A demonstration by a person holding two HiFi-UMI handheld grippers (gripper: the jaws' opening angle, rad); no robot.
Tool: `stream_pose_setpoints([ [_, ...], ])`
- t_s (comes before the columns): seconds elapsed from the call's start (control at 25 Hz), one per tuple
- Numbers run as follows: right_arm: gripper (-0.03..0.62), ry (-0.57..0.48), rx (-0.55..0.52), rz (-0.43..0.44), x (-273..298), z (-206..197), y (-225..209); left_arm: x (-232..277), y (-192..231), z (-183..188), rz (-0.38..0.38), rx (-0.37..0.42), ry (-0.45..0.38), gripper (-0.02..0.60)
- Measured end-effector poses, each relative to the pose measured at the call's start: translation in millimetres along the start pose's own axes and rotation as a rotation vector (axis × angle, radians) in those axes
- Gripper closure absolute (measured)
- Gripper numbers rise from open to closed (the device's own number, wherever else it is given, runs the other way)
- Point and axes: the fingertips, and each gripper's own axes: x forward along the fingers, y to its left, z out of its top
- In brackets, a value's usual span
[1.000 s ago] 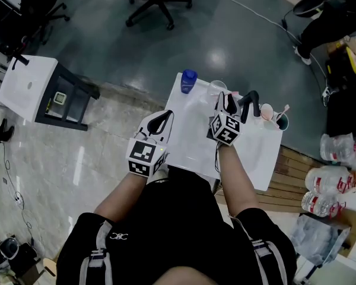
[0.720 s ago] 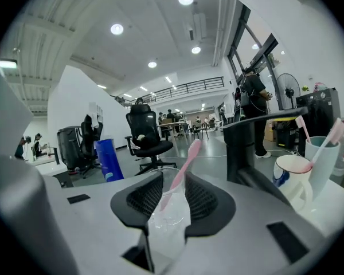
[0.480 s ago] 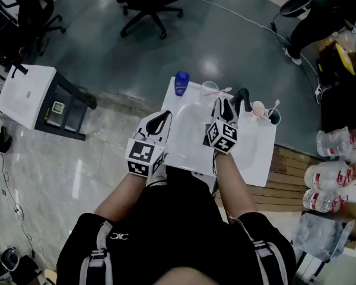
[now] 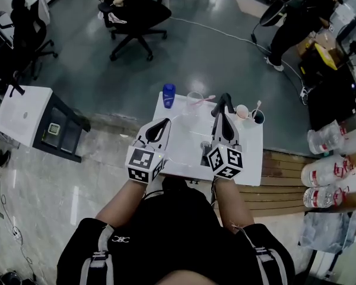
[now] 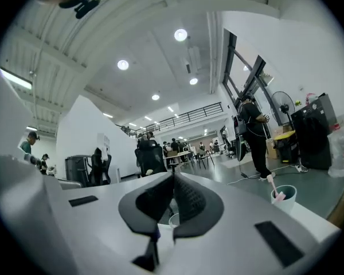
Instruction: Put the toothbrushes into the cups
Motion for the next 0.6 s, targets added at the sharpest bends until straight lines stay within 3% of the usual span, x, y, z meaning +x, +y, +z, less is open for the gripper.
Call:
stream_pose_setpoints([
  [0.28, 0.58, -0.002, -0.108, -0.047, -70.2, 22.7, -4.5, -17.7, -39.8, 13.7, -0.045, 0.028, -0.033, 0.568],
  [0.6, 0.581, -0.004, -0.096, -0.04, -113.4, 15.9, 1.6, -41.7, -71.8, 13.8, -0.079, 0.047, -0.039, 0.568],
])
